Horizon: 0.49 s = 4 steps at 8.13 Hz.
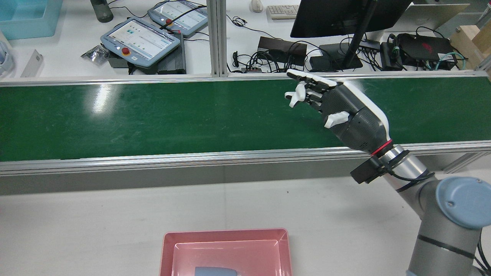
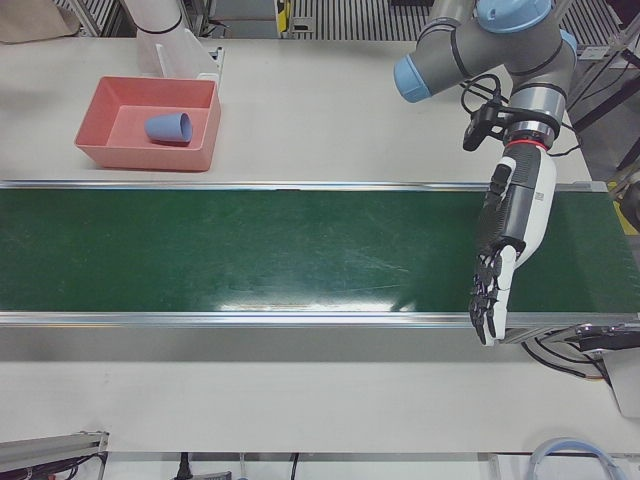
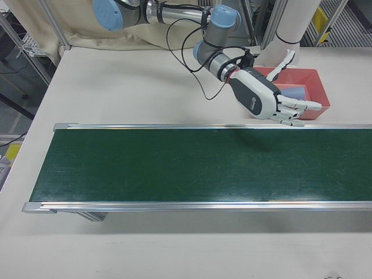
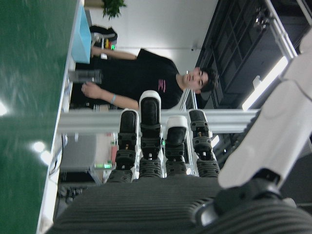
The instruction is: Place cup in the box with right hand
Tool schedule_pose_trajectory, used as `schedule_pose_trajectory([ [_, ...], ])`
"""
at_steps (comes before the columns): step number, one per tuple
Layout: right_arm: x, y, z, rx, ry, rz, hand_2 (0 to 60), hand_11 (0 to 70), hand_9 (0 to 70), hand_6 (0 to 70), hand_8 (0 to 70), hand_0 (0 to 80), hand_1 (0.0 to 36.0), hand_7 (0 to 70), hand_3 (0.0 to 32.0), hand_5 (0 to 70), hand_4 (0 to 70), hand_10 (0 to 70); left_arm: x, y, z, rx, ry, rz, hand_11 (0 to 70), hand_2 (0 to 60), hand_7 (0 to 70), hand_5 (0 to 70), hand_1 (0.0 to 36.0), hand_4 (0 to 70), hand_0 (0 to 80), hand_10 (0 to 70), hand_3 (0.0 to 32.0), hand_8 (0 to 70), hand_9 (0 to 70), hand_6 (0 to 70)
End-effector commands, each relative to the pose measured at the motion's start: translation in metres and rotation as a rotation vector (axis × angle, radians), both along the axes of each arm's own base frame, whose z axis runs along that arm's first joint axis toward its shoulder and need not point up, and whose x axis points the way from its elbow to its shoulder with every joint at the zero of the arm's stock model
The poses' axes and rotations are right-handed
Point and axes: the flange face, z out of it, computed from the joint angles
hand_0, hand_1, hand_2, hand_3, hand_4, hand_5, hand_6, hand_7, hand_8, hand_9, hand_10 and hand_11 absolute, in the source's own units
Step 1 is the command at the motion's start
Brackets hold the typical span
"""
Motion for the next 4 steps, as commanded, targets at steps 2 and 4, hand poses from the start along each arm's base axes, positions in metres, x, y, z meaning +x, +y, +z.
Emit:
schedule_pose_trajectory([
  [2,0.157,-0.087,0.152,-0.213,0.228,0.235,4.3,48.0,70.0,38.4,60.7,41.7,4.4,70.0,0.0,10.1,13.1,33.9,0.0,0.0,0.0,-0.001,0.0,0.0,0.0,0.0,0.0,0.0,0.0,0.0,0.0,0.0,0.0,0.0,0.0,0.0],
  [4,0.186,-0.104,0.198,-0.262,0.253,0.295,5.9,51.4,70.0,39.1,63.7,40.6,3.7,70.0,0.0,10.4,15.6,36.6,0.0,0.0,0.0,-0.001,0.0,0.0,0.0,0.0,0.0,0.0,0.0,0.0,0.0,0.0,0.0,0.0,0.0,0.0],
])
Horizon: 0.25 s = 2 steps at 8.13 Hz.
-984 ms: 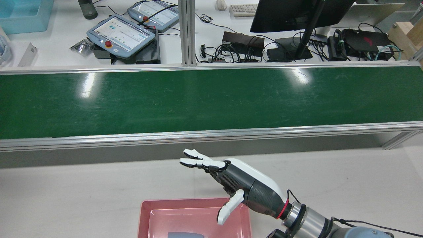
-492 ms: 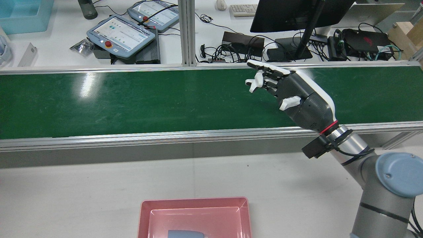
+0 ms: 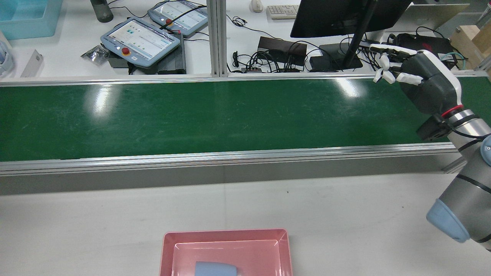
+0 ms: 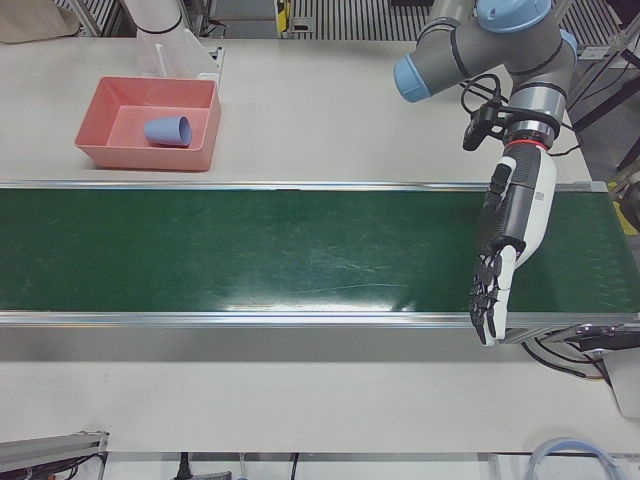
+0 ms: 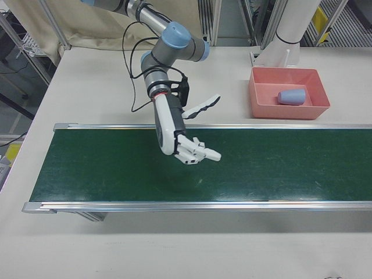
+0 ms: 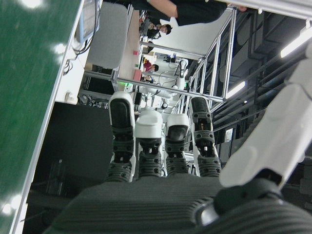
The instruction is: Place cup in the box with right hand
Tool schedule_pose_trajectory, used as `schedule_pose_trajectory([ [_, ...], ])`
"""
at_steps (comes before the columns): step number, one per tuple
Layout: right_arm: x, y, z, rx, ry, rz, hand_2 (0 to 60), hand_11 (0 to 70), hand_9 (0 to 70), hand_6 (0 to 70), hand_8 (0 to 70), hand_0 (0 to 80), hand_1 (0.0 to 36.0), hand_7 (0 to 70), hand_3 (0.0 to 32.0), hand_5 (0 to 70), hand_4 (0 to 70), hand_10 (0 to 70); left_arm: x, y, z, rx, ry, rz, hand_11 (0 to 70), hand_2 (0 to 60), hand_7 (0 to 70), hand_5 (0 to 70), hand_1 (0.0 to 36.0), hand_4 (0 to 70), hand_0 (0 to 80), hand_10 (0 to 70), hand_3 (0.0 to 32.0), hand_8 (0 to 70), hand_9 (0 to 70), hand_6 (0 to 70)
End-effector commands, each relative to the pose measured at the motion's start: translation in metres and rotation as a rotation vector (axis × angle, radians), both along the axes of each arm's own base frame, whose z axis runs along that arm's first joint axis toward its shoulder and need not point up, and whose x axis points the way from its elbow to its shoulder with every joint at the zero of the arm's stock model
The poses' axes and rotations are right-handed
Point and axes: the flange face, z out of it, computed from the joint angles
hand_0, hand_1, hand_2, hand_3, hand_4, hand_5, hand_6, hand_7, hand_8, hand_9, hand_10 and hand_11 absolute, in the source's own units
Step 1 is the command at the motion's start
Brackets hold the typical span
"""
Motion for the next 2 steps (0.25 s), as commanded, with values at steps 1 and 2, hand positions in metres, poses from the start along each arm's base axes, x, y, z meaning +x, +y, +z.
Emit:
schedule_pose_trajectory([
  [1,0.059,-0.019,0.079,-0.099,0.06,0.098,3.2,52.8,70.0,39.4,64.8,40.1,2.8,70.0,0.0,10.5,13.4,37.8,0.0,0.0,0.0,0.0,0.0,0.0,0.0,0.0,0.0,0.0,0.0,0.0,0.0,0.0,0.0,0.0,0.0,0.0],
  [2,0.079,-0.013,0.101,-0.112,0.064,0.128,0.0,55.6,70.0,40.1,68.6,38.9,0.7,70.0,0.0,10.9,10.1,40.0,0.0,0.0,0.0,0.0,0.0,0.0,0.0,0.0,0.0,0.0,0.0,0.0,0.0,0.0,0.0,0.0,0.0,0.0],
])
